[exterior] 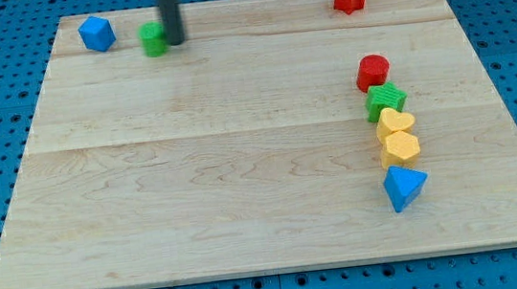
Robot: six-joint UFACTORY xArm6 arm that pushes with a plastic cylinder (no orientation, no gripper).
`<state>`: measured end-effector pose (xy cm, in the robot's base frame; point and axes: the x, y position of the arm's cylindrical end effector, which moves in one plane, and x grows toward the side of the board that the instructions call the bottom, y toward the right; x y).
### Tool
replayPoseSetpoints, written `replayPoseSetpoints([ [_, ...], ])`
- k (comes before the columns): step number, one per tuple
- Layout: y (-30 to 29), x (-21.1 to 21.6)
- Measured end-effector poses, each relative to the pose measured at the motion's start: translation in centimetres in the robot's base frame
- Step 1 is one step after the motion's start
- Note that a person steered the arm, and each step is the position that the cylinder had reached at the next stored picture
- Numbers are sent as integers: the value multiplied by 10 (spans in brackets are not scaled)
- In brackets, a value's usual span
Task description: Keep your hand diagonally bottom right to the red star
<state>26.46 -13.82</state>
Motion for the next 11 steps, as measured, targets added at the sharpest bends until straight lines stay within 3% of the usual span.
replayPoseSetpoints([
  [1, 49, 0],
  [8, 63, 3],
  [10, 233, -1],
  [11, 329, 30],
])
